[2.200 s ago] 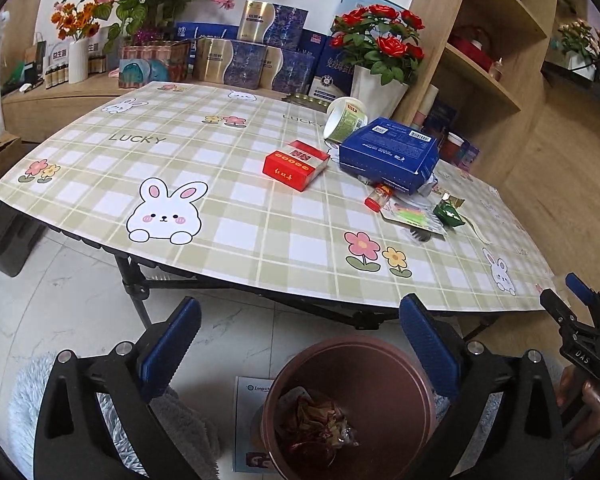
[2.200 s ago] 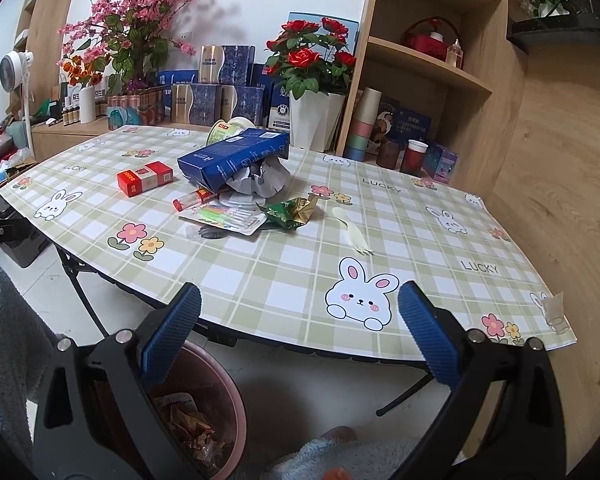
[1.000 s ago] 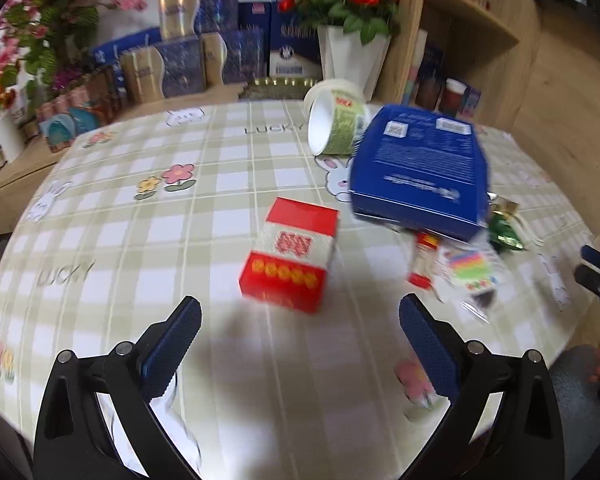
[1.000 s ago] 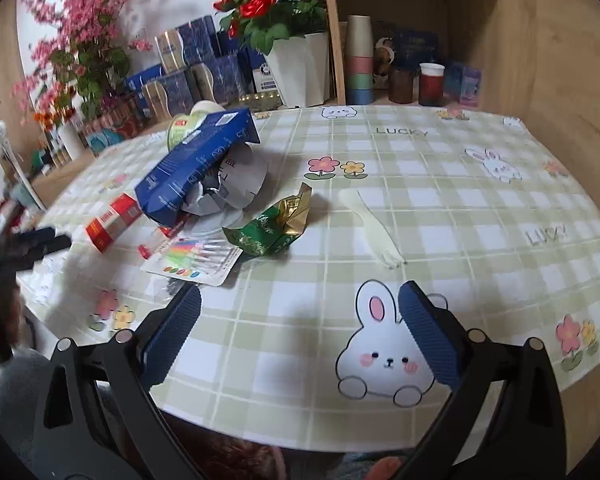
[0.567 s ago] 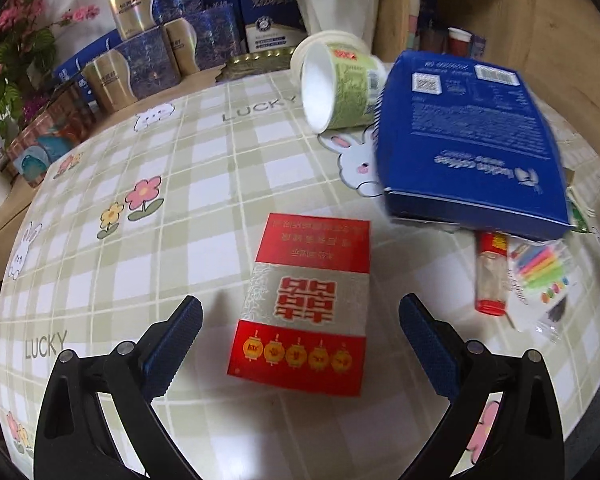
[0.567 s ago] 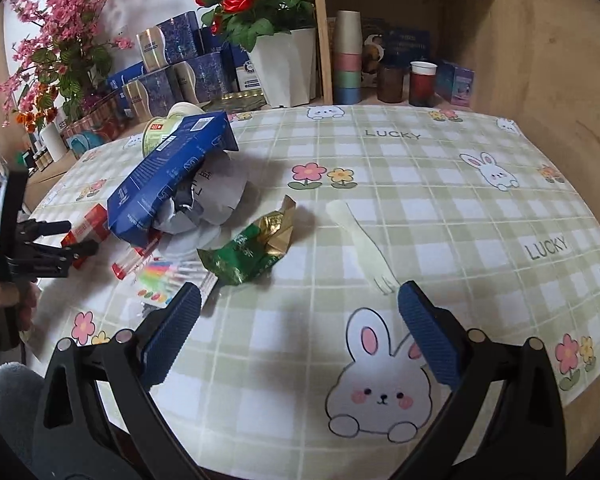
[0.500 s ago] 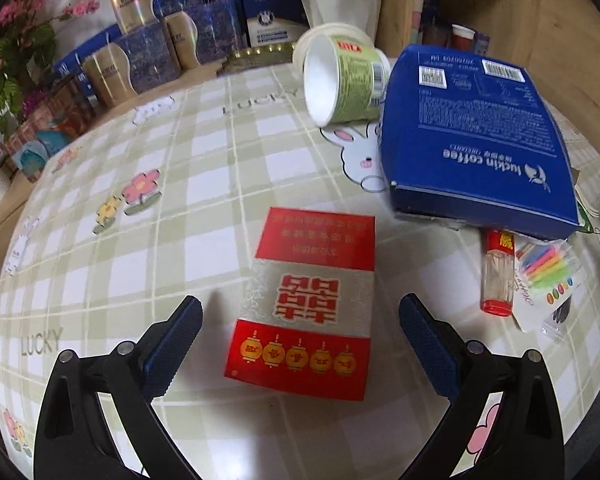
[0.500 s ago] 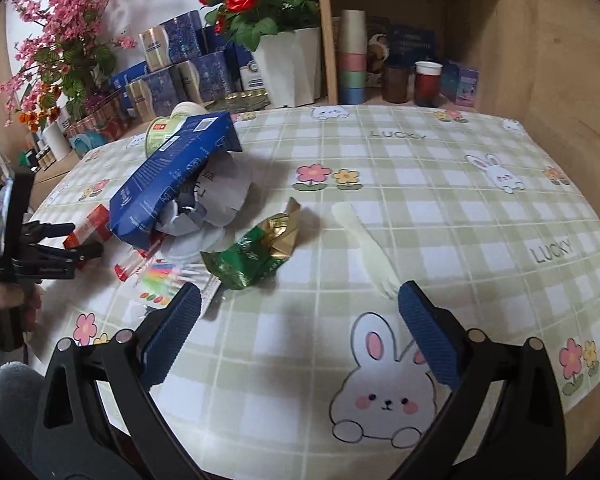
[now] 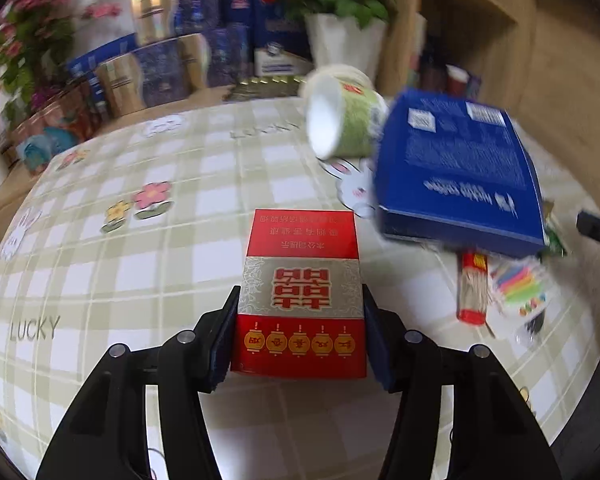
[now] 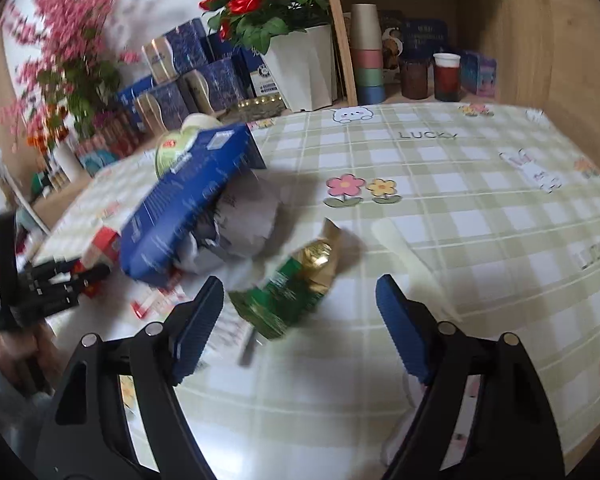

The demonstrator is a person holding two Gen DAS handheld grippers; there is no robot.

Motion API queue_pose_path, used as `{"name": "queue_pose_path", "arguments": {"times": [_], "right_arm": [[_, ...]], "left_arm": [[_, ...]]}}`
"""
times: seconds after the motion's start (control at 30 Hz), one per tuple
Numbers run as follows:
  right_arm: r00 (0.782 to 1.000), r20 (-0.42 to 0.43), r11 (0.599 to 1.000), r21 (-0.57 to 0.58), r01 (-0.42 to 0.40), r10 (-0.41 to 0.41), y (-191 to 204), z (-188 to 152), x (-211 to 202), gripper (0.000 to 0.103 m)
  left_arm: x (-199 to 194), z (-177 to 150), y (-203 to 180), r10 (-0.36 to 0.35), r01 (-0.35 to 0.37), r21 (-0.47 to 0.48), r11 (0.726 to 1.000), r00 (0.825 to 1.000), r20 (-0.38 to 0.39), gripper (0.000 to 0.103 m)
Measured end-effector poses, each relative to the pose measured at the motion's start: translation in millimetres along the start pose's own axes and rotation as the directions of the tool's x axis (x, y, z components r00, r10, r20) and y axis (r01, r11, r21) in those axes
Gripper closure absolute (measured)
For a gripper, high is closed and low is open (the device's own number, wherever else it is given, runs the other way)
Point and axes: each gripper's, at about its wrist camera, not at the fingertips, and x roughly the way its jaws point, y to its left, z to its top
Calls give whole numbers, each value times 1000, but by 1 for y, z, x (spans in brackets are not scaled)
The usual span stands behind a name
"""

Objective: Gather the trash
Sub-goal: 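Grasp the red cigarette box with the left tool, then grasp the green-gold candy wrapper with the right tool while the left tool holds the red box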

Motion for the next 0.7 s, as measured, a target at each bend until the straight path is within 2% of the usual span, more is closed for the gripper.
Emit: {"name": "queue_pose_path", "arguments": {"times": [0.07,0.2,0.33,0.5,0.57,0.7], "right_arm": [[1000,-1,1000,19,2,-2,2,4,8,26],[999,-2,999,24,49,-49,6,11,25,32],[994,-18,994,13,106,-105,9,13,38,42],[988,-55,989,12,145,-145,7,8,52,48],[987,-70,989,21,147,-145,5,8,55,54],[984,-98,988,18,151,-148,3,6,60,58]], "left_arm": [[-5,-1,9,15,-14,-61,998,999,30,49],[-12,-2,17,49,-41,-111,993,997,63,49],[-17,-2,11,73,-65,-93,994,994,86,49],[-16,-2,8,61,-55,-70,996,995,85,49],[-14,-2,11,54,-47,-80,996,995,79,49],[-12,-2,15,39,-31,-101,994,997,73,49]]}}
